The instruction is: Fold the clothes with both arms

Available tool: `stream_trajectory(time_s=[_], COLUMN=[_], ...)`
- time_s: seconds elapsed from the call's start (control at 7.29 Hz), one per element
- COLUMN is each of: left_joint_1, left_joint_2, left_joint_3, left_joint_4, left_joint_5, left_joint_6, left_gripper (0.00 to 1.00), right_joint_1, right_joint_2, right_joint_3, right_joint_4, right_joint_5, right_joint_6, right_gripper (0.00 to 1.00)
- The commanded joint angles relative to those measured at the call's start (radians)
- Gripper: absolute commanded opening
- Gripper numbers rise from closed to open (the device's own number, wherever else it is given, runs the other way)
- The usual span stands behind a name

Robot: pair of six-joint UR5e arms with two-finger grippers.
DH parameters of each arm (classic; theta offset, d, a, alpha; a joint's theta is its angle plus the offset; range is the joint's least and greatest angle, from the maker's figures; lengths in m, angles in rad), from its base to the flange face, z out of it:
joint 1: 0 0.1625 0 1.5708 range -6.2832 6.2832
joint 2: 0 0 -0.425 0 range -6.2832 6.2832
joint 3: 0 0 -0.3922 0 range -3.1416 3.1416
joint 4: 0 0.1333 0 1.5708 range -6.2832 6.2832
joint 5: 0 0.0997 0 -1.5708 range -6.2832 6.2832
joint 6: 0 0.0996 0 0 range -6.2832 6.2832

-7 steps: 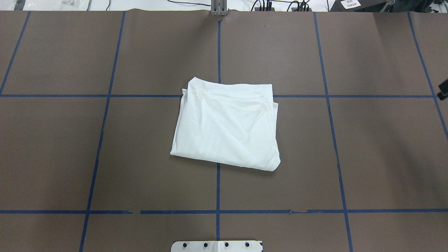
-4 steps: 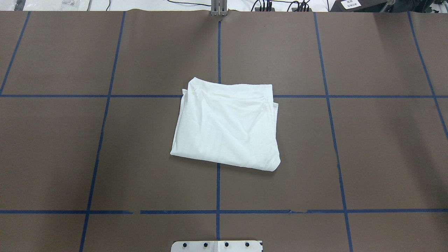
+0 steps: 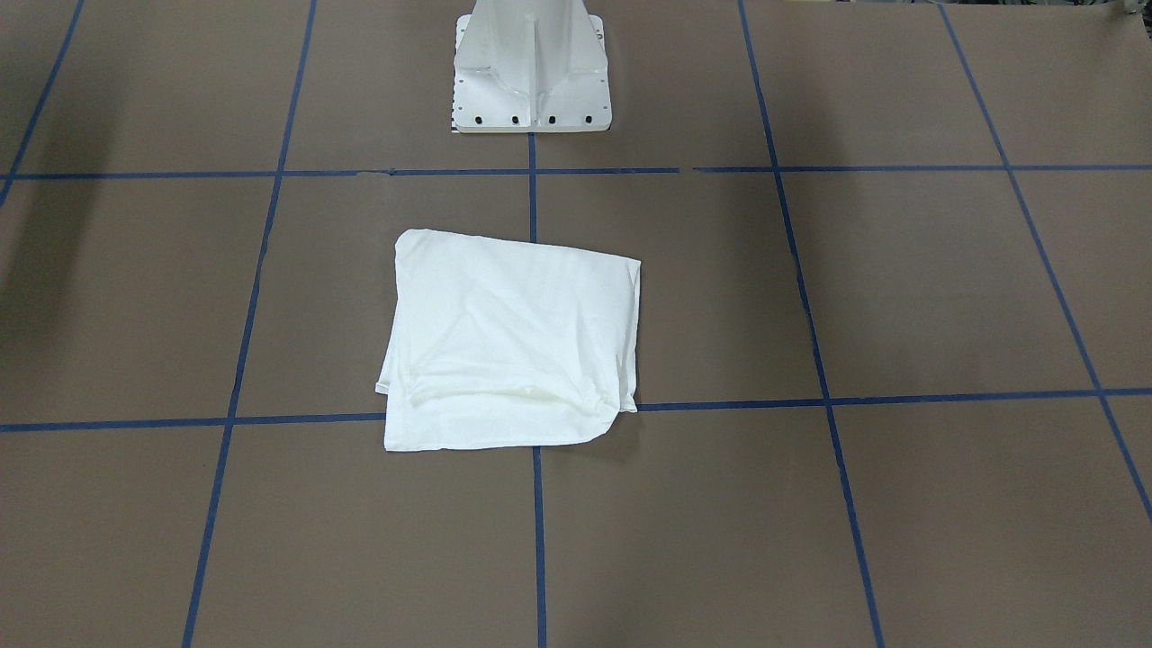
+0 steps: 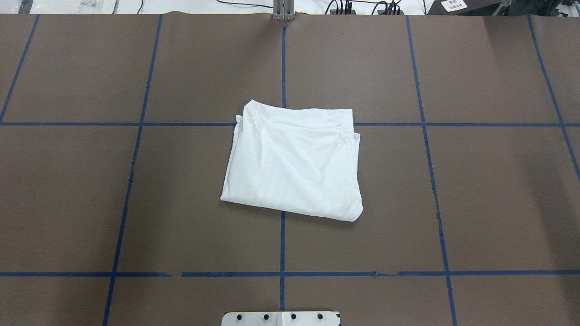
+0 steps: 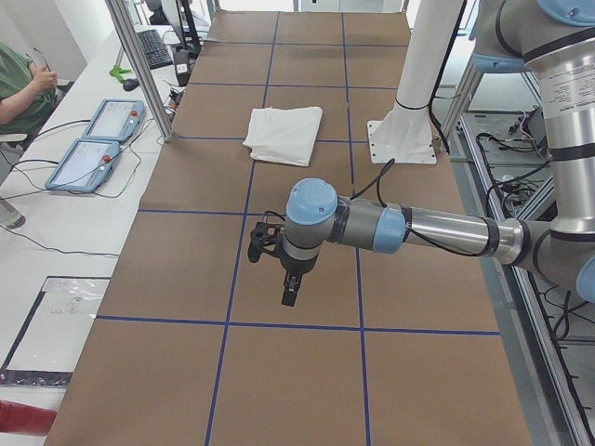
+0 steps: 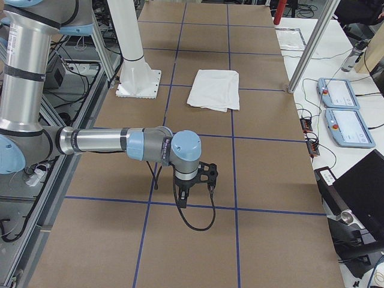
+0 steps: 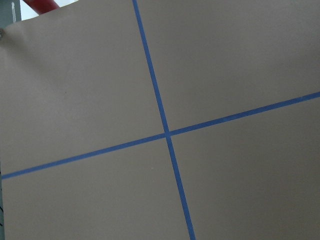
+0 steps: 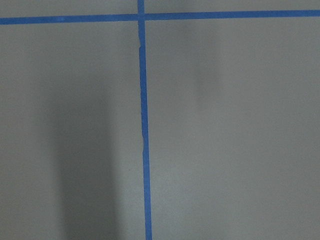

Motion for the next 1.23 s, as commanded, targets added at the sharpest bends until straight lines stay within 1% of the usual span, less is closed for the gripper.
stream_trajectory(time_s=[0.0, 0.55, 1.1], left_joint_1=[0.0, 0.005, 0.005], left_joint_2=[0.019, 0.01, 0.013], left_joint_3=[0.013, 0.039, 0.04], left_joint_4=[0.005, -0.015, -0.013], left_joint_5=[-0.035, -0.023, -0.023], left_joint_6=[-0.003, -0.003, -0.004], left_gripper=[1.0, 1.0, 1.0], right_joint_1=[0.001, 0.001, 0.001], right_joint_2=[0.001, 0.001, 0.001], right_joint_3=[-0.001, -0.001, -0.002], right_joint_4=[0.001, 0.001, 0.001], right_joint_5=[-0.001, -0.001, -0.001], right_joint_6=[0.003, 0.003, 0.002], right_gripper=[1.0, 1.0, 1.0])
